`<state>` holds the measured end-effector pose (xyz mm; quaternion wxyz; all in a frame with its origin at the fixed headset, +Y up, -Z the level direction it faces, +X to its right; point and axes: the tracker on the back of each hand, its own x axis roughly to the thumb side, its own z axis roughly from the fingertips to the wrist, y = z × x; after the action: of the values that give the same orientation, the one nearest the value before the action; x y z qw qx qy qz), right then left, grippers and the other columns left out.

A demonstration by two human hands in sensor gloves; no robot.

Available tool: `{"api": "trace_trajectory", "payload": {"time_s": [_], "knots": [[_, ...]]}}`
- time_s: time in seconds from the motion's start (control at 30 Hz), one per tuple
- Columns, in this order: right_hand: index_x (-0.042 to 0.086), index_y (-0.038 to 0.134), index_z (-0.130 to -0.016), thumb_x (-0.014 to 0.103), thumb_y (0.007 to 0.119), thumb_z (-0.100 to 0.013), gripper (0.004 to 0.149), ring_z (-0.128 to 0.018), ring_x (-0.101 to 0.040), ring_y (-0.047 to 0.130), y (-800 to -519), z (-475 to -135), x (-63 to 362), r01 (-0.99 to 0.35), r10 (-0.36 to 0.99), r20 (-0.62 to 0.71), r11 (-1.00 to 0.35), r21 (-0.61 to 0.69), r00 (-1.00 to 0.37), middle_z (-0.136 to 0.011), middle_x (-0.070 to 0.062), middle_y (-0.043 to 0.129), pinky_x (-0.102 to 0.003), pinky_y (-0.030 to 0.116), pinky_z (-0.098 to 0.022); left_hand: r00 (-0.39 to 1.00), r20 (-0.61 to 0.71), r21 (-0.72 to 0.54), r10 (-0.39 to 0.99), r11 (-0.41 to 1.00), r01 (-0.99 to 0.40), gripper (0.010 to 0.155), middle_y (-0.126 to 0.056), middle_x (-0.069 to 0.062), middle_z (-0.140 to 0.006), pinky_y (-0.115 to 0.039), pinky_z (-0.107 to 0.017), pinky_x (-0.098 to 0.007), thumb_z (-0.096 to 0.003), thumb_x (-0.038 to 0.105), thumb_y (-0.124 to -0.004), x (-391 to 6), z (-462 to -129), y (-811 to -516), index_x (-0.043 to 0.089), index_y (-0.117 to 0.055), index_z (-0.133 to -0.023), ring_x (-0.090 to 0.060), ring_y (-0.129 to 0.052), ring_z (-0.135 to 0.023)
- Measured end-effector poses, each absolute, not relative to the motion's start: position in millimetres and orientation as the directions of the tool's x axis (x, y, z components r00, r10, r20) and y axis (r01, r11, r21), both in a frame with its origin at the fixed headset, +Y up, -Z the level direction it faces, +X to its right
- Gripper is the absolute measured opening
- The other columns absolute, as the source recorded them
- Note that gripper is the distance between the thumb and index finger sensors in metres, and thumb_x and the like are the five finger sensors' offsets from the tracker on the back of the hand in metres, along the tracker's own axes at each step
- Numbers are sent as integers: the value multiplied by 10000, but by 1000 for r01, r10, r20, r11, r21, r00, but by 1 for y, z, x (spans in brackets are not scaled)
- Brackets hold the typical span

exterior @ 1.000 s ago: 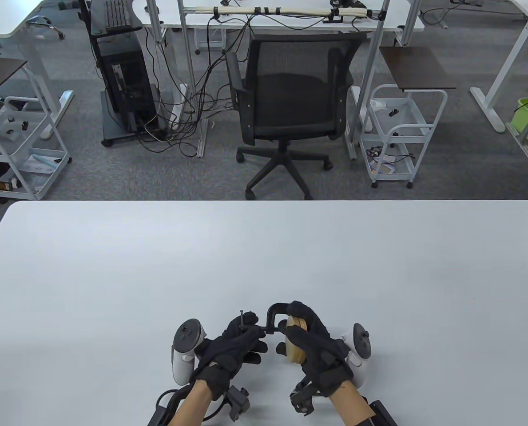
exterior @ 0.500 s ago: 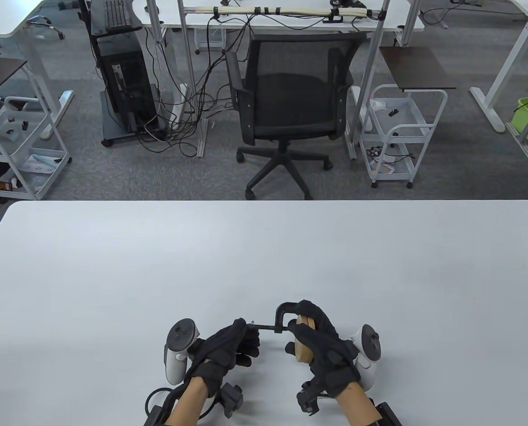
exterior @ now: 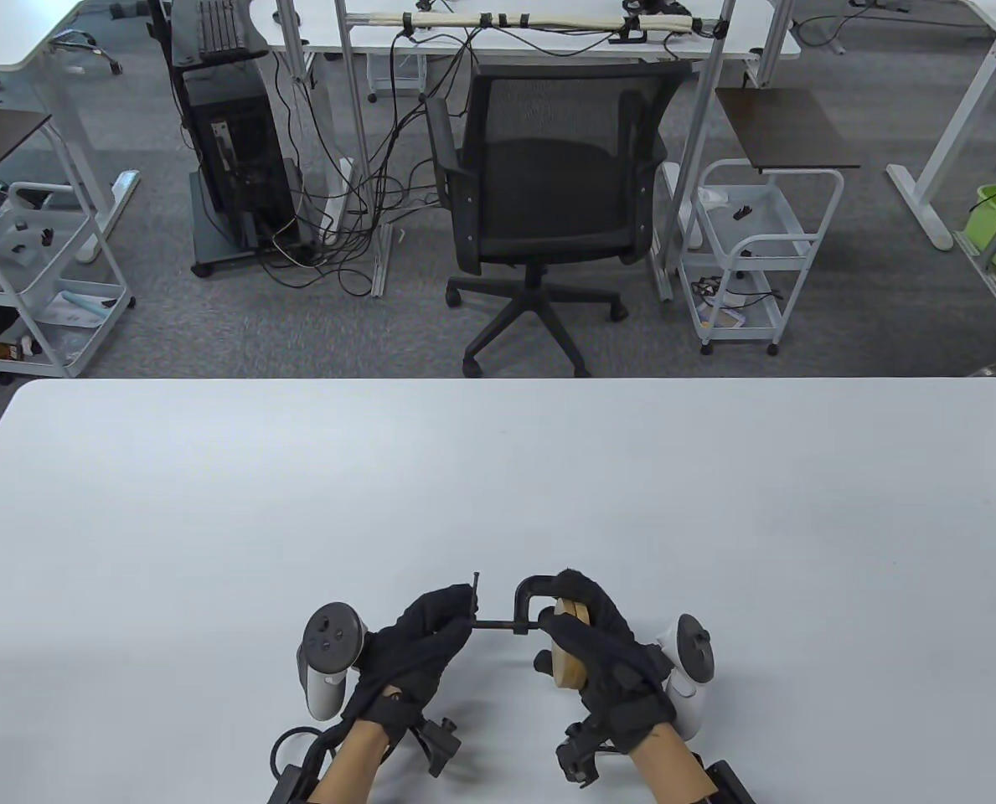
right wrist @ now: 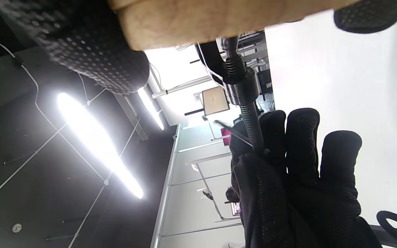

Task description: Screw the clamp shut

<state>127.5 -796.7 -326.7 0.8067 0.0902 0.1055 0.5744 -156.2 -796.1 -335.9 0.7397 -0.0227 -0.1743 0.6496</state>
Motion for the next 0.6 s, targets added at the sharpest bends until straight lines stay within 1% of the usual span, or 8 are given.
{"api": "trace_trajectory", "payload": {"time_s": [0.07,0.17,0.27,0.33,0.43,0.5,0.57,0.6], "knots": [[195,601,-1041,495,936,-483,716,-918,-553,497,-797,-327,128,-907,946,-66,323,269,318,-1112,22,488,-742,644,-485,117,249,-236,962,177,-955,477,-676,-137,-1062,-707,-607,-610,-513,306,-818,-156,-336,-794,203,-741,-972,-436,-713,-940],[194,601,-1040,496,935,-483,717,-917,-552,498,-797,-327,128,-908,946,-67,324,266,318,-1112,20,488,-742,646,-484,155,272,-227,950,220,-949,451,-682,-131,-1060,-707,-609,-608,-511,293,-817,-156,-335,-792,240,-756,-955,-432,-712,-943],[194,601,-1041,496,936,-483,717,-918,-552,498,-798,-327,128,-907,944,-70,329,262,322,-1112,19,489,-742,647,-483,148,263,-243,953,214,-946,453,-680,-132,-1061,-704,-608,-611,-514,297,-811,-156,-336,-793,230,-751,-959,-435,-707,-945],[193,601,-1041,495,935,-483,717,-919,-551,498,-797,-327,128,-907,944,-70,330,261,323,-1112,21,488,-742,645,-485,158,260,-230,953,220,-948,455,-684,-138,-1057,-706,-605,-611,-514,305,-811,-156,-336,-792,222,-755,-958,-439,-710,-940],[195,599,-1041,498,934,-484,718,-919,-550,498,-797,-327,128,-908,943,-65,333,253,328,-1112,22,488,-741,648,-484,168,252,-225,953,226,-948,527,-661,-150,-1068,-702,-606,-610,-522,369,-805,-158,-336,-793,199,-695,-1008,-449,-694,-944],[195,597,-1042,497,934,-486,716,-921,-548,495,-797,-327,129,-911,942,-62,334,243,329,-1113,20,483,-741,645,-487,171,230,-200,958,218,-955,548,-658,-161,-1064,-705,-600,-607,-524,383,-805,-161,-336,-794,184,-678,-1019,-456,-693,-937],[196,600,-1040,499,934,-483,717,-920,-547,498,-798,-327,130,-911,941,-62,337,238,332,-1113,21,485,-740,647,-485,187,202,-169,961,222,-960,552,-659,-175,-1055,-709,-594,-599,-528,419,-799,-164,-336,-796,163,-686,-1003,-465,-698,-923],[196,596,-1042,500,932,-486,717,-923,-546,494,-798,-327,130,-909,940,-63,340,240,335,-1114,21,481,-740,646,-487,201,182,-147,962,229,-962,529,-676,-181,-1043,-715,-587,-596,-528,441,-795,-165,-335,-797,147,-729,-962,-471,-711,-909]]}}
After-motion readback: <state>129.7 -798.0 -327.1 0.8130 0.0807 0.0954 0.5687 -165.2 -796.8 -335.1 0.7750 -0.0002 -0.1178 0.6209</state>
